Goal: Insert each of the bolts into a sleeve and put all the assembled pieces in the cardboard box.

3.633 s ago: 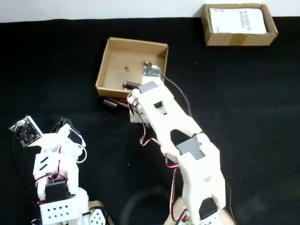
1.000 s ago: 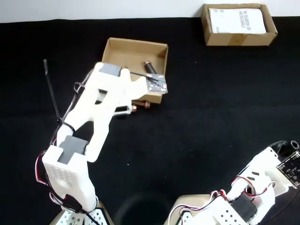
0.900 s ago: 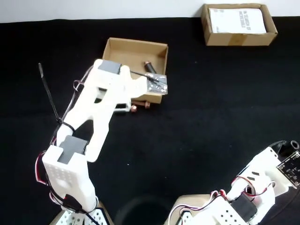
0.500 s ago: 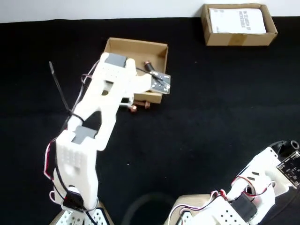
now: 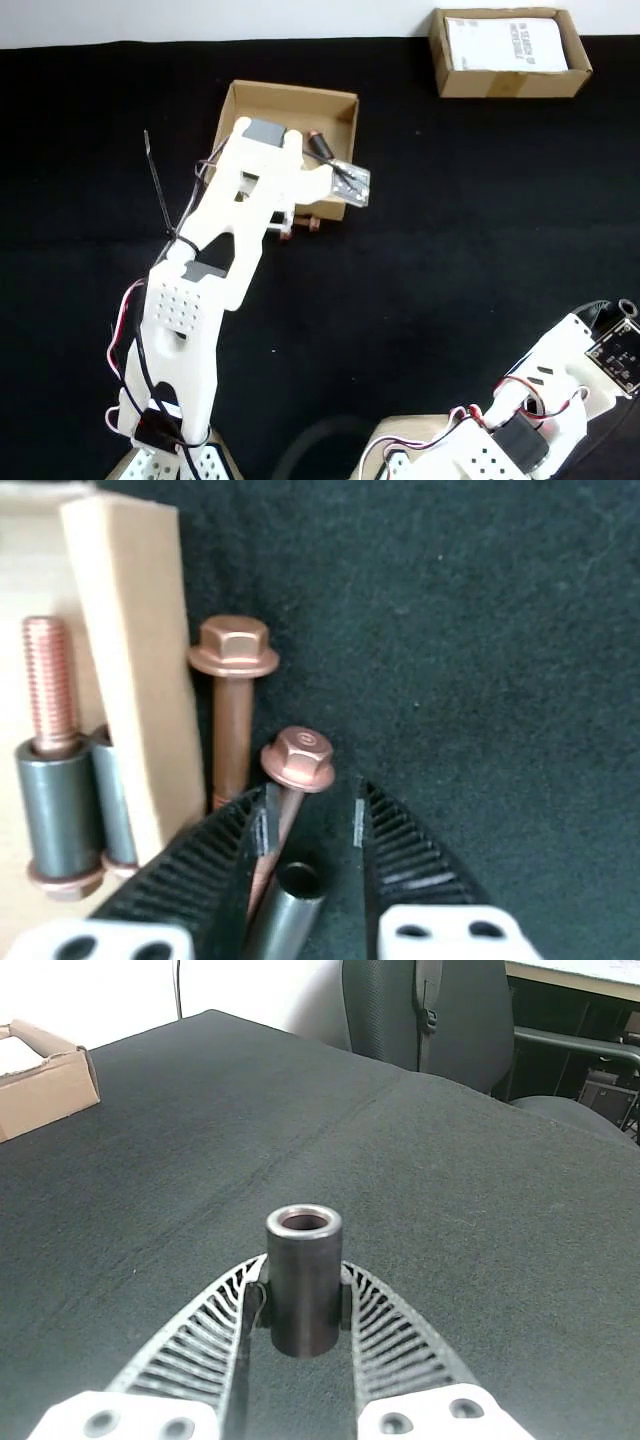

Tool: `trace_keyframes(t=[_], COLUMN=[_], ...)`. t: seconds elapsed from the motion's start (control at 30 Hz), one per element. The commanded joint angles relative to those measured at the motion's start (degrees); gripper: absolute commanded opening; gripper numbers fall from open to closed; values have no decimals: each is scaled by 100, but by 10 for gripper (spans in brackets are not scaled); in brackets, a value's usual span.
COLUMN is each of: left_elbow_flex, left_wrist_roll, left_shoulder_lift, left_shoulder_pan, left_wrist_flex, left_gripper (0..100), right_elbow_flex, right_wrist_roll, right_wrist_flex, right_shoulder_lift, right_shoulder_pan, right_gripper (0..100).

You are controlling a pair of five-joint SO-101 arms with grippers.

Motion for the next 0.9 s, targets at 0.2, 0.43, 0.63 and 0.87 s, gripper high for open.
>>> trace_keyframes(t=[0.2, 0.43, 0.63, 0.87], left_elbow_flex=[-57, -40, -40, -127], left_wrist_roll=[-246, -229, -220, -273], left_shoulder_lift=[303, 303, 286, 303], left_shoulder_pan=[189, 286, 286, 286], left_wrist_flex=[167, 167, 176, 114], left_gripper=[15, 21, 109, 139], right_elbow_flex=[365, 356, 356, 101], right_wrist_roll=[26, 97, 343, 343], right_wrist_flex=[-119, -119, -119, -84], right_shoulder_lift=[-136, -136, -136, -136], right_shoulder_pan=[22, 22, 48, 40], right_gripper=[7, 7, 7, 7])
